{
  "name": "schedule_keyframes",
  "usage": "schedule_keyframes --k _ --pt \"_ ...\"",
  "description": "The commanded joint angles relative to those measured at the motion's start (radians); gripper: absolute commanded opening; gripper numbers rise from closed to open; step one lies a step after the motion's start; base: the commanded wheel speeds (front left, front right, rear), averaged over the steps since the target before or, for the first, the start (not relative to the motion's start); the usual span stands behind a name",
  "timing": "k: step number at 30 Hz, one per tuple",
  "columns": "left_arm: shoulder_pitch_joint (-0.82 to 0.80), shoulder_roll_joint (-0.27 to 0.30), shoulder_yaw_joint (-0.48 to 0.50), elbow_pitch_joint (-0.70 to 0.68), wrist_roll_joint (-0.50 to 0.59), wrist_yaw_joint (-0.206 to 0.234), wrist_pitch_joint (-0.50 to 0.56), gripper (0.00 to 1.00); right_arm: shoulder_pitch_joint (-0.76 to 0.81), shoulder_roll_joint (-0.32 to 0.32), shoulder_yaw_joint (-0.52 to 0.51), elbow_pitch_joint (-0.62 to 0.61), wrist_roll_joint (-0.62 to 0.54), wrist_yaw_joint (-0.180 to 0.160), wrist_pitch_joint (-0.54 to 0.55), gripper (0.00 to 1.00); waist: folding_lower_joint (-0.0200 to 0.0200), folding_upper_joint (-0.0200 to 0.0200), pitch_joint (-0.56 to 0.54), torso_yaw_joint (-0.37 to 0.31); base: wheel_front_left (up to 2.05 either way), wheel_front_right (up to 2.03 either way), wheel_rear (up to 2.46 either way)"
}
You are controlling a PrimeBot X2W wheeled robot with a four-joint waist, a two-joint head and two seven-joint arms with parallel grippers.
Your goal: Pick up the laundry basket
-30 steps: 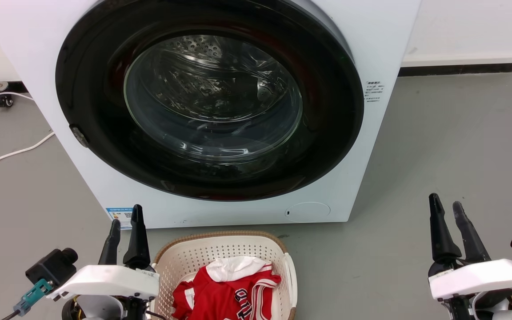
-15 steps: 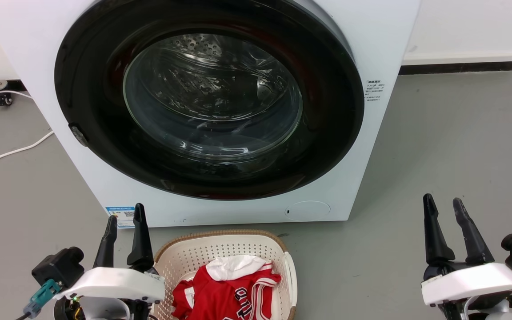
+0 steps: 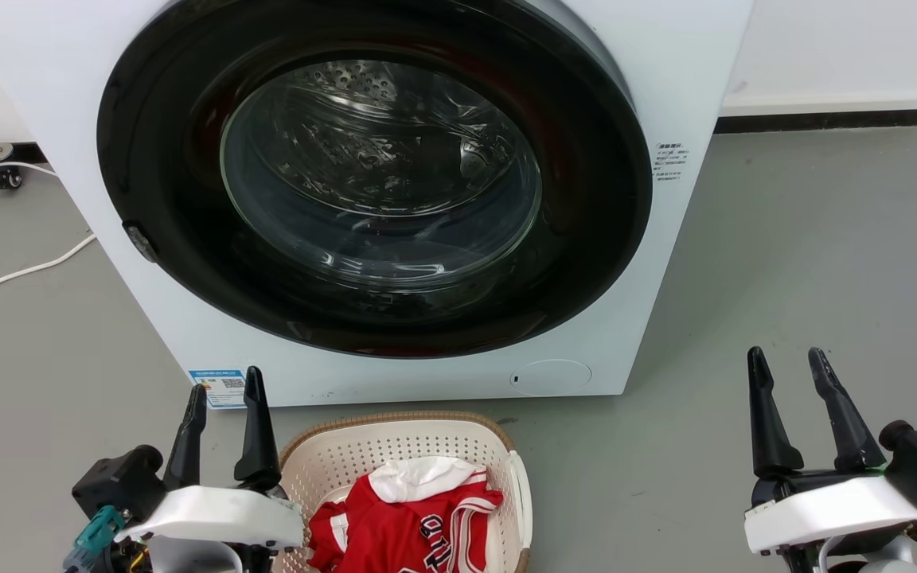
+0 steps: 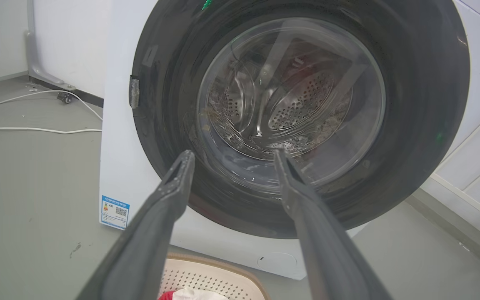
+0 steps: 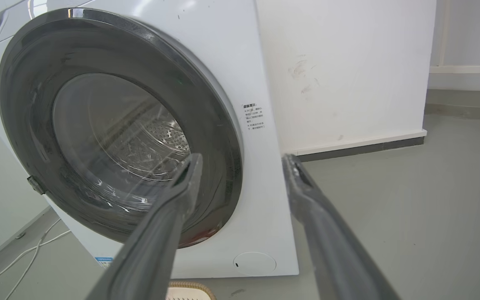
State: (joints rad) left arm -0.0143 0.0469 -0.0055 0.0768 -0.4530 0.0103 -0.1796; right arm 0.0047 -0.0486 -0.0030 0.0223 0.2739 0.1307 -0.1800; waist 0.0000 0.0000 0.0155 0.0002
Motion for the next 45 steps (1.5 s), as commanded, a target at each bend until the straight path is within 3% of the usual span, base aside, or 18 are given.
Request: schedule_keyframes --k 1,26,45 --pt "0.005 0.004 -0.002 -0.010 0.021 0.003 -0.009 1.00 0.005 -0.003 0.003 -0.014 -0.021 0.000 -0.008 1.00 0.0000 0.0000 0.000 0.000 0.00 0.00 0.00" --pt "0.026 0.004 -0.005 -0.028 0.224 0.026 -0.061 1.00 0.029 -0.003 0.002 -0.042 -0.219 0.000 -0.060 1.00 0.0000 0.0000 0.002 0.001 0.00 0.00 0.00" --pt "0.038 0.005 0.001 -0.021 0.320 0.011 -0.087 1.00 0.038 -0.003 0.001 -0.044 -0.295 0.000 -0.086 1.00 0.0000 0.0000 0.000 0.000 0.00 0.00 0.00"
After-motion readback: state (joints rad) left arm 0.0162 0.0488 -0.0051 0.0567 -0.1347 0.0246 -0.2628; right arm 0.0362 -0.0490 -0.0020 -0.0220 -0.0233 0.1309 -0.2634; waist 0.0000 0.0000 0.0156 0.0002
